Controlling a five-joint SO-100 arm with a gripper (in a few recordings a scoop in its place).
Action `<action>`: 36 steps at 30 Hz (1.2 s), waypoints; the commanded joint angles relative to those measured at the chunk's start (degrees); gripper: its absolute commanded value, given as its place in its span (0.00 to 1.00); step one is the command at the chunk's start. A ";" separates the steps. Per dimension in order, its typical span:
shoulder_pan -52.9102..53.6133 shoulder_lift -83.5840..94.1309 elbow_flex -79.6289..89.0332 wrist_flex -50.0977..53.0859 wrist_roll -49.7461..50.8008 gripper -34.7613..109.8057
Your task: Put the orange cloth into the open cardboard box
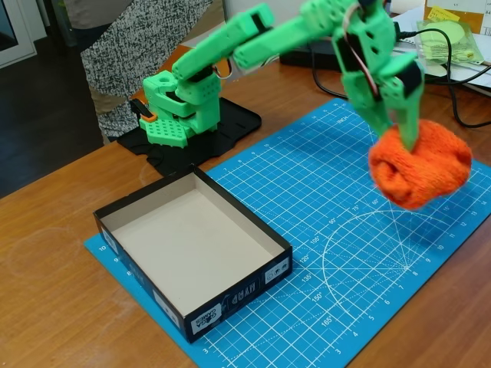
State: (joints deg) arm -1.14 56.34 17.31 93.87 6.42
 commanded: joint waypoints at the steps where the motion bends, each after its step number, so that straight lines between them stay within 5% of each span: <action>1: 4.92 21.09 13.18 1.05 0.79 0.24; 15: 21.80 57.74 61.44 -1.85 -7.21 0.24; 25: 37.97 66.01 89.56 -20.65 -12.39 0.24; 36: 44.03 56.16 98.88 -37.97 -12.04 0.24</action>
State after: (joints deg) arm 42.80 115.14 115.75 58.89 -6.06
